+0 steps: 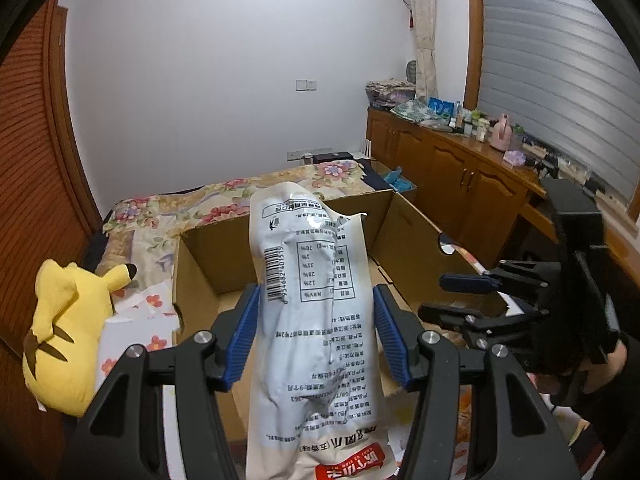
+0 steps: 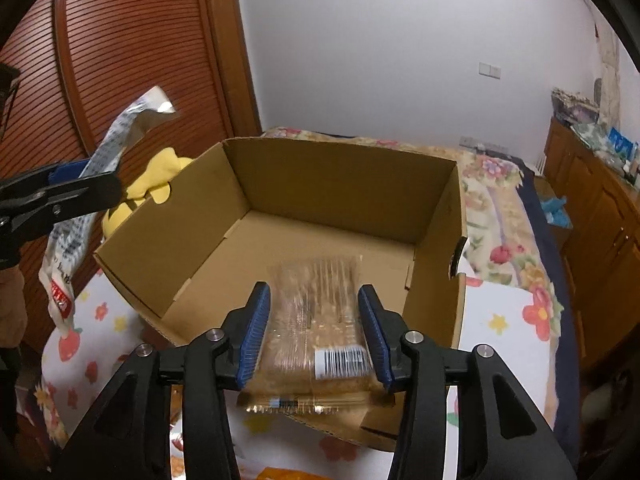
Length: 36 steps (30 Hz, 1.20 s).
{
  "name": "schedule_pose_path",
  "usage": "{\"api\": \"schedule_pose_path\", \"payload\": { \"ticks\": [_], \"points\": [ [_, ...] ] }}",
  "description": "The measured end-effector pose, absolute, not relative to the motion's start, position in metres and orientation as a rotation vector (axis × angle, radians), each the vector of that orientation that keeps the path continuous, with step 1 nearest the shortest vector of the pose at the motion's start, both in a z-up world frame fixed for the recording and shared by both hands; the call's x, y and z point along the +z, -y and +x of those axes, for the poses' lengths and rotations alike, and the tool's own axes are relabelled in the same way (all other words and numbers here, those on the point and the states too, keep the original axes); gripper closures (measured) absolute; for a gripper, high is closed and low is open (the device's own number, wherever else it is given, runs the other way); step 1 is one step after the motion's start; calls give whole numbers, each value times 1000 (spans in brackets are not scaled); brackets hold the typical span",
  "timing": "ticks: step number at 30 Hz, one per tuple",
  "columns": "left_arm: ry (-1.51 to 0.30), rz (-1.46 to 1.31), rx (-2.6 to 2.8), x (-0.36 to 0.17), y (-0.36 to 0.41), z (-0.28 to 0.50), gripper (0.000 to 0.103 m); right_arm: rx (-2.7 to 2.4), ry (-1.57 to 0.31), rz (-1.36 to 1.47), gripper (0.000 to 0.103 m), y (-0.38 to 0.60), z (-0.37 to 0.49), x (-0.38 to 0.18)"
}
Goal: Organize snacks
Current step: 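Carry both packs over the cardboard box and open both tools, then withdraw both tools from the box back toward the snacks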
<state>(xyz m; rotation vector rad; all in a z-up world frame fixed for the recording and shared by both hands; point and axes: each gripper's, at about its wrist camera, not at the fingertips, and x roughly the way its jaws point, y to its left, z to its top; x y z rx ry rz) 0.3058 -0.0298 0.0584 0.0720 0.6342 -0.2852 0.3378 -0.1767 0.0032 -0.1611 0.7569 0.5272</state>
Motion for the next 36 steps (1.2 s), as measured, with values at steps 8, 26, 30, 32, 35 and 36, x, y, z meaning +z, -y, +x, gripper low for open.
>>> {"api": "schedule_pose_path", "payload": {
  "ticks": [8,26,30,32,35,36],
  "points": [
    [-632,94,-264,61,37,332,46,546,-720,-168,50,186,322,13],
    [-693,96,-162,25,29,372,41,549,-704,-143,47,199,302,11],
    [-707,99,-154,20,28,368,39,548,-712,-147,46,197,297,8],
    [-720,95,-156,17,28,367,39,545,-716,-152,46,196,293,7],
    [-731,103,-155,15,28,363,38,543,-719,-156,46,196,288,6],
    [-726,104,-159,15,29,359,38,541,-718,-158,46,195,286,7]
  ]
}}
